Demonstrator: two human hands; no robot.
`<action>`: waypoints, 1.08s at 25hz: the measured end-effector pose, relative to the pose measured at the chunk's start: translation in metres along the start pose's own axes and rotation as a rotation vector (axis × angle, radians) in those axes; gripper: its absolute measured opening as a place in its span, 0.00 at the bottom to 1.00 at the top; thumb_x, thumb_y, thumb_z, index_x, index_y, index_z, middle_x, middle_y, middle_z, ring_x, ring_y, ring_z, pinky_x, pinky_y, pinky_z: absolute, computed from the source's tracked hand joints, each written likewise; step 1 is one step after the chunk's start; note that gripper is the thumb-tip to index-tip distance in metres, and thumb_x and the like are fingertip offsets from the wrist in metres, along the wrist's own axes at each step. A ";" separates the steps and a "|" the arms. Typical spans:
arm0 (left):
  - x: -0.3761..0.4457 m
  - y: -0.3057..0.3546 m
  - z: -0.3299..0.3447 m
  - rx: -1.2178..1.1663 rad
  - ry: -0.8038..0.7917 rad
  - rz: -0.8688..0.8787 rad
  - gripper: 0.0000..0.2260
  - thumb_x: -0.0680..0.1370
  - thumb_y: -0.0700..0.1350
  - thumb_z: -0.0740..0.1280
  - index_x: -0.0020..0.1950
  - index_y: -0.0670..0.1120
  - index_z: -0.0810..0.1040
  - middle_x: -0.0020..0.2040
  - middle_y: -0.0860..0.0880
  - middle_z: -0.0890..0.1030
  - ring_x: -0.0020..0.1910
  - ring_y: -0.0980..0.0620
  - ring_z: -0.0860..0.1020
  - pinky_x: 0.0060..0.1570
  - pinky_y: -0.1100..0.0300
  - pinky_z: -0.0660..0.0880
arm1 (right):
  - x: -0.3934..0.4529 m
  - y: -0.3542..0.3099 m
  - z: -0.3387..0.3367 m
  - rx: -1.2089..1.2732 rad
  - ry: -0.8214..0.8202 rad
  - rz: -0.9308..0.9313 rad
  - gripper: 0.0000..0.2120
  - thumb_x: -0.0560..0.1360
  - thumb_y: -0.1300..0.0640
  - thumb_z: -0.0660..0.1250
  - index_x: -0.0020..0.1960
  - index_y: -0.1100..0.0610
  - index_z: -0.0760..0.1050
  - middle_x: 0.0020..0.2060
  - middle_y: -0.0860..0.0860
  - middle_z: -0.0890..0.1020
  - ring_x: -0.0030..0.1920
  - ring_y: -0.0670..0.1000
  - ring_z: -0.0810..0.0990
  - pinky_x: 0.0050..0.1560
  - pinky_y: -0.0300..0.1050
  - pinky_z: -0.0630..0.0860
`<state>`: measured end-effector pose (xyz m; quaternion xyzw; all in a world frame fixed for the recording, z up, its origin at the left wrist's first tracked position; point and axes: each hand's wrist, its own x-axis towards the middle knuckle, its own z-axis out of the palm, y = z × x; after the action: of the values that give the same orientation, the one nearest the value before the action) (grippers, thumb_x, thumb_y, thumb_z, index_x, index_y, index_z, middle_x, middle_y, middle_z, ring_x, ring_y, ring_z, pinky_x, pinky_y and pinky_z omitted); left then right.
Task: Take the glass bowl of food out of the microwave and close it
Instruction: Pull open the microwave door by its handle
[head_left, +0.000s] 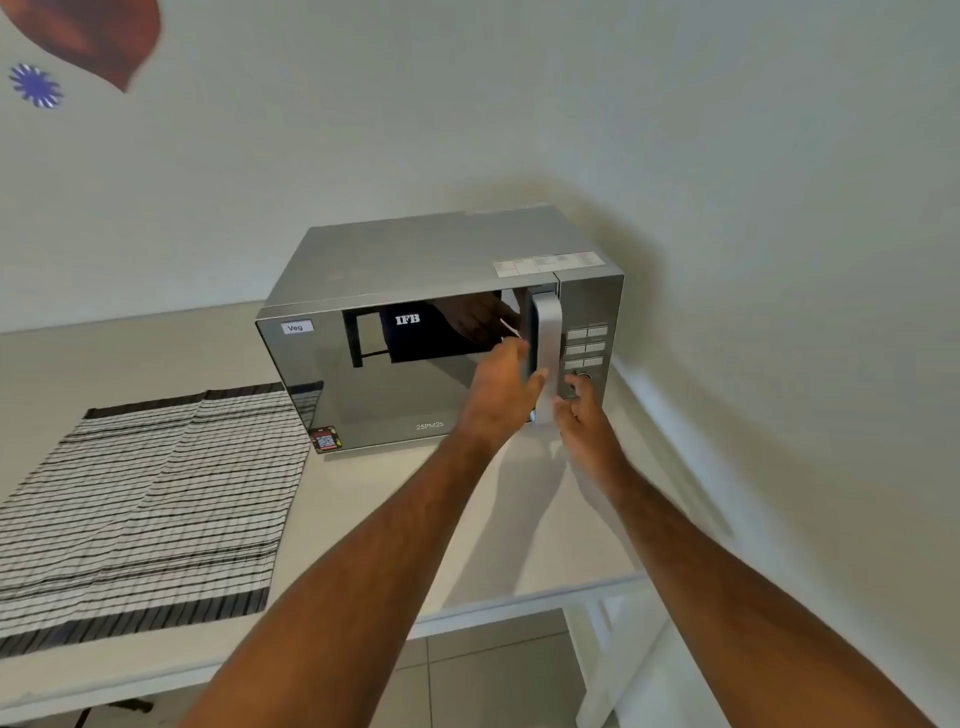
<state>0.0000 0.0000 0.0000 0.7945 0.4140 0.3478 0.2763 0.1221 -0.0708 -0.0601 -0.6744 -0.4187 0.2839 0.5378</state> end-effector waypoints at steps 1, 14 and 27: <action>0.008 0.006 0.003 -0.014 -0.010 0.015 0.16 0.83 0.49 0.70 0.69 0.48 0.74 0.63 0.50 0.80 0.56 0.55 0.76 0.52 0.63 0.72 | 0.004 -0.002 -0.003 -0.001 -0.013 -0.012 0.22 0.87 0.49 0.60 0.80 0.50 0.63 0.61 0.50 0.78 0.59 0.53 0.79 0.58 0.50 0.76; 0.020 0.021 0.016 -0.075 0.005 -0.026 0.09 0.88 0.42 0.63 0.68 0.44 0.74 0.58 0.49 0.80 0.57 0.52 0.79 0.60 0.57 0.79 | 0.025 -0.004 0.003 -0.149 -0.036 -0.068 0.15 0.89 0.51 0.55 0.62 0.59 0.75 0.39 0.48 0.77 0.38 0.45 0.76 0.40 0.37 0.71; -0.009 0.014 0.014 -0.029 0.045 0.027 0.07 0.87 0.45 0.64 0.64 0.50 0.77 0.47 0.60 0.78 0.46 0.63 0.78 0.46 0.72 0.72 | 0.009 0.012 -0.008 -0.239 -0.028 -0.149 0.12 0.88 0.48 0.57 0.53 0.53 0.75 0.38 0.48 0.79 0.39 0.48 0.79 0.40 0.41 0.74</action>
<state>0.0134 -0.0170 -0.0010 0.7881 0.4041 0.3752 0.2737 0.1365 -0.0682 -0.0688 -0.6967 -0.5059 0.2006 0.4673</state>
